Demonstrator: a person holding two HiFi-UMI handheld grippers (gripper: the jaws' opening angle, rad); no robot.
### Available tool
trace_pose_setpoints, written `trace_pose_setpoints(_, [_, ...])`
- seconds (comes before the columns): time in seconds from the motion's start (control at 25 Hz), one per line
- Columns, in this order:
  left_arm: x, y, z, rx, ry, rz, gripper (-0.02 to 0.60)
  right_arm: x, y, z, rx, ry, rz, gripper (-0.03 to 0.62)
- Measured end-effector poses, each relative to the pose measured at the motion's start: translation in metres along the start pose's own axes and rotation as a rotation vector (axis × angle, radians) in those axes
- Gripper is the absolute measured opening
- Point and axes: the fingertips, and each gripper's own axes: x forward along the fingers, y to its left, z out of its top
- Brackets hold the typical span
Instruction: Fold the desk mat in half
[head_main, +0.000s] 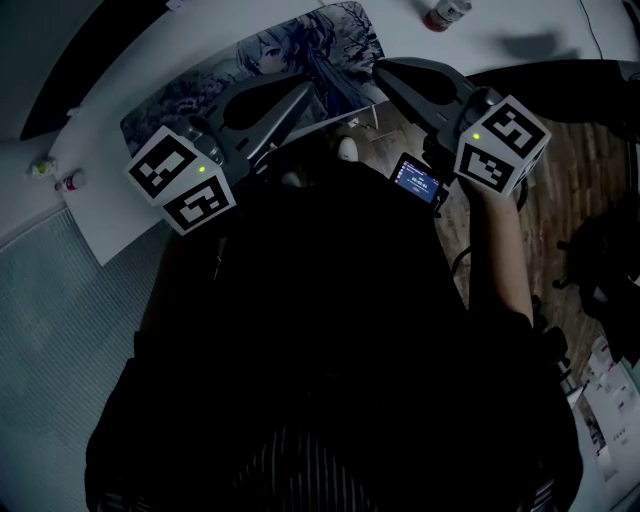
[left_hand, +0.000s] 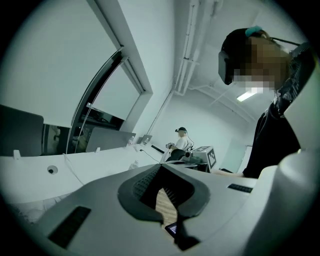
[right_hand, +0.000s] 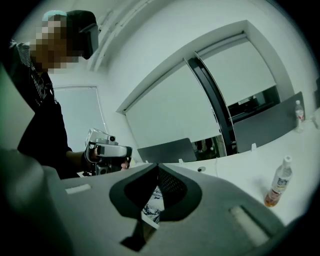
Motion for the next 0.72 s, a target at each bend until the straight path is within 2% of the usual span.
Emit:
trace_pose_setpoints(0.16, [0.017, -0.009, -0.001, 0.013, 0.001, 0.012, 0.009, -0.006, -0.019, -0.006, 0.009, 0.012, 0.038, 0.005])
trace_pose_setpoints(0.44, [0.016, 0.009, -0.012, -0.048, 0.015, 0.07, 0.009, 0.001, -0.054, -0.021, 0.042, 0.052, 0.046, 0.005])
trace_pose_setpoints(0.56, [0.01, 0.014, -0.017, -0.067, 0.011, 0.093, 0.009, 0.0, -0.055, -0.025, 0.043, 0.051, 0.024, 0.005])
trace_pose_setpoints(0.72, [0.025, 0.021, -0.012, -0.084, 0.005, 0.061, 0.009, -0.002, -0.066, -0.024, 0.051, 0.044, -0.04, 0.005])
